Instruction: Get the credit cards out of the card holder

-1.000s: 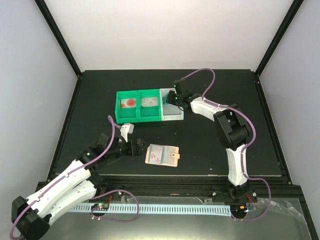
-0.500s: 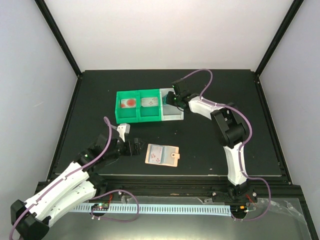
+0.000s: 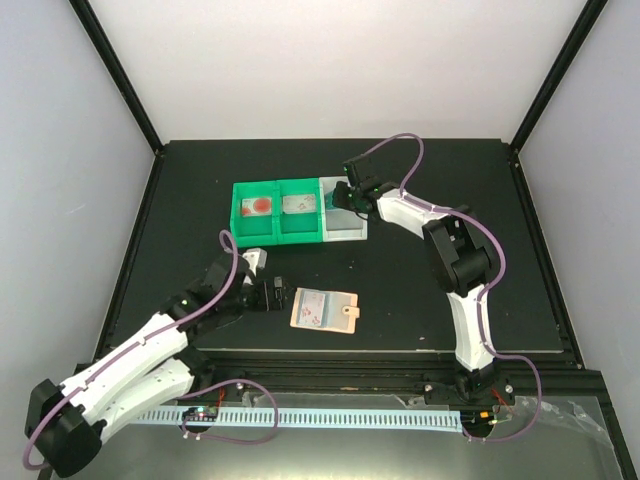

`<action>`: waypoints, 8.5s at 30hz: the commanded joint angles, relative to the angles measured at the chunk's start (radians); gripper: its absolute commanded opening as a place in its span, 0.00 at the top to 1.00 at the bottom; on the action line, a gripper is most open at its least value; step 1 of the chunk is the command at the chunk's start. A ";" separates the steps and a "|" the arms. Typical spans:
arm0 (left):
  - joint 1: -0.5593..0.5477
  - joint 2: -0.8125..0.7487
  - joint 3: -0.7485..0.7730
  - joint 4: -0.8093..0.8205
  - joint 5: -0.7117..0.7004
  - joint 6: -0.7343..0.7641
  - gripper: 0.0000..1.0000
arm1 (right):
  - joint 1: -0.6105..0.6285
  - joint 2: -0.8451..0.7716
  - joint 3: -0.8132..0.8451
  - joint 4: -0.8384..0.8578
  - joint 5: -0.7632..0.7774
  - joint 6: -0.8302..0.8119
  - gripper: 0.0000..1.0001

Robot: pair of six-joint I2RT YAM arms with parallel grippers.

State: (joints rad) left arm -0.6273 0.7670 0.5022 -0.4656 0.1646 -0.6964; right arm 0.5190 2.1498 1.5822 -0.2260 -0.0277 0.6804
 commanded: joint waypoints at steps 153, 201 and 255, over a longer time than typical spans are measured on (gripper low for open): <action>0.006 0.494 -0.198 0.610 0.288 -0.172 0.93 | 0.401 -0.541 -0.972 0.389 -0.251 0.111 0.83; 0.005 0.520 -0.200 0.490 0.174 -0.136 0.90 | 0.401 -0.586 -1.020 0.403 -0.175 0.112 0.95; 0.003 0.356 -0.181 0.441 0.202 -0.174 0.84 | 0.401 -0.581 -1.038 0.496 -0.243 0.163 0.85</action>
State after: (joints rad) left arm -0.6231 1.1717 0.3035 0.0090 0.3779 -0.8619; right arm 0.9195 1.5463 0.5522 0.2047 -0.2401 0.8303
